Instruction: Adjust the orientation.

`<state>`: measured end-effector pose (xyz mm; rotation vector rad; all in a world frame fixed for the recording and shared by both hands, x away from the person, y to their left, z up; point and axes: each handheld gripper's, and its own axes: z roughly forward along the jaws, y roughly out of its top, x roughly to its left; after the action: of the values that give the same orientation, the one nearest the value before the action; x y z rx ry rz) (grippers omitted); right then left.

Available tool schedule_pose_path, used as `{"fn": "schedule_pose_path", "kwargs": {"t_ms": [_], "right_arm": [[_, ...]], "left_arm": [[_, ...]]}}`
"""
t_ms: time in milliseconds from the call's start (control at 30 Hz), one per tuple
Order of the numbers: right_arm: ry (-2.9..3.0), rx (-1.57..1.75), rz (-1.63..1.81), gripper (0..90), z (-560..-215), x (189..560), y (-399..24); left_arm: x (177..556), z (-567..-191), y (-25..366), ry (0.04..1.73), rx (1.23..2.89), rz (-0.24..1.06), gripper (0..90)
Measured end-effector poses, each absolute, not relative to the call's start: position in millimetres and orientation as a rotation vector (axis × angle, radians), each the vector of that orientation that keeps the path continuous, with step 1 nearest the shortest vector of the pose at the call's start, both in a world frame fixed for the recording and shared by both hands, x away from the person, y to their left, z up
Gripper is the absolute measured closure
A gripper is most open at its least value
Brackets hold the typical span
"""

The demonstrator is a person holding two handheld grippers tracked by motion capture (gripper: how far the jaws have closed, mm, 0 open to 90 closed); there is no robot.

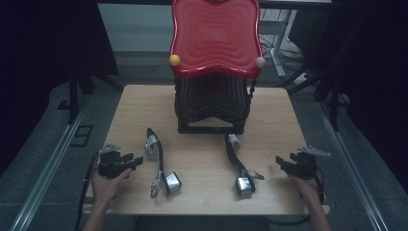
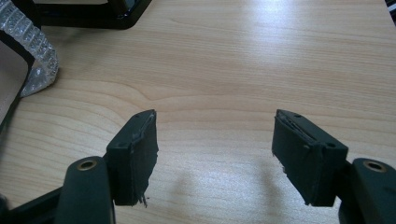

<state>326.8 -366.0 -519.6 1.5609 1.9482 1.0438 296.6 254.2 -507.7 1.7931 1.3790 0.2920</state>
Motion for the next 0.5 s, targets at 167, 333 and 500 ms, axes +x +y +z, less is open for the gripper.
{"fn": "schedule_pose_path", "kwargs": {"t_ms": [167, 333, 500], "right_arm": [[1.945, 1.568, 1.035, 34.3, -520.9, 327.3, -369.9], [1.945, 1.565, 1.037, 35.9, -521.7, 328.7, -371.1], [1.955, 1.568, 1.023, 37.4, -523.1, 329.7, -373.0]], "left_arm": [[292.6, -505.4, 255.5, 1.373, 1.794, 0.317, 58.9], [290.6, -503.8, 256.8, 1.364, 1.794, 0.325, 71.3], [288.6, -501.8, 258.5, 1.344, 1.784, 0.334, 82.9]]}}
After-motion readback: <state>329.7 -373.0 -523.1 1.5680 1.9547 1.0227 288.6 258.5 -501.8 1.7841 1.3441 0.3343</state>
